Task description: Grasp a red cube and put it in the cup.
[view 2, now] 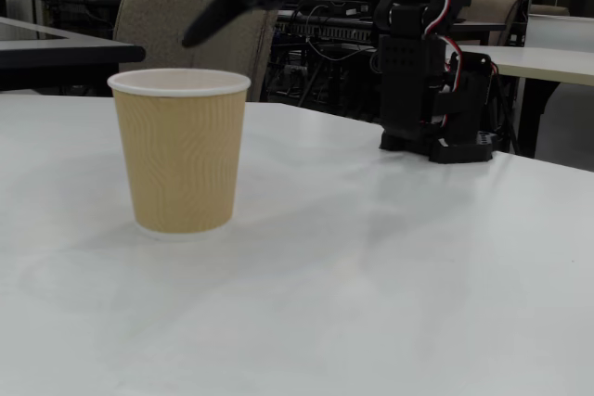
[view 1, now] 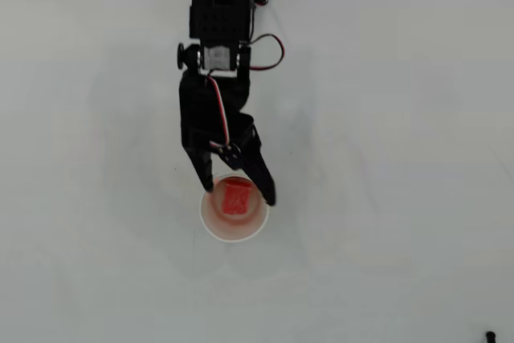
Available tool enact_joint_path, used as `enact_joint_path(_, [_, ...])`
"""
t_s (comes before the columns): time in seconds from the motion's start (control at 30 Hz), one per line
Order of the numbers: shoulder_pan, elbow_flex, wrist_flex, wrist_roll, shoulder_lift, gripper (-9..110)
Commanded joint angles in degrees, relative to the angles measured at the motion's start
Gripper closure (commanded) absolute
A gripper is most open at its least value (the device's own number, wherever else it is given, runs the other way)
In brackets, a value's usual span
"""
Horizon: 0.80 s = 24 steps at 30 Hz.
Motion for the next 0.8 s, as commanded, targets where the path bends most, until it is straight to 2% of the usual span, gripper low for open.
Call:
enact_joint_path(0.0, [0.0, 2.8, 3.3, 0.7, 10.3, 84])
enact_joint_path(0.13, [0.0, 6.5, 5.7, 1.7, 16.0, 100])
enact_joint_path(0.17, [0.0, 7.0, 6.2, 2.1, 16.9, 101])
enact_joint_path(0.4, [-0.9, 12.3, 9.8, 5.9, 23.7, 101])
enact_joint_path(0.77, [-10.0, 25.3, 19.0, 6.2, 29.4, 101])
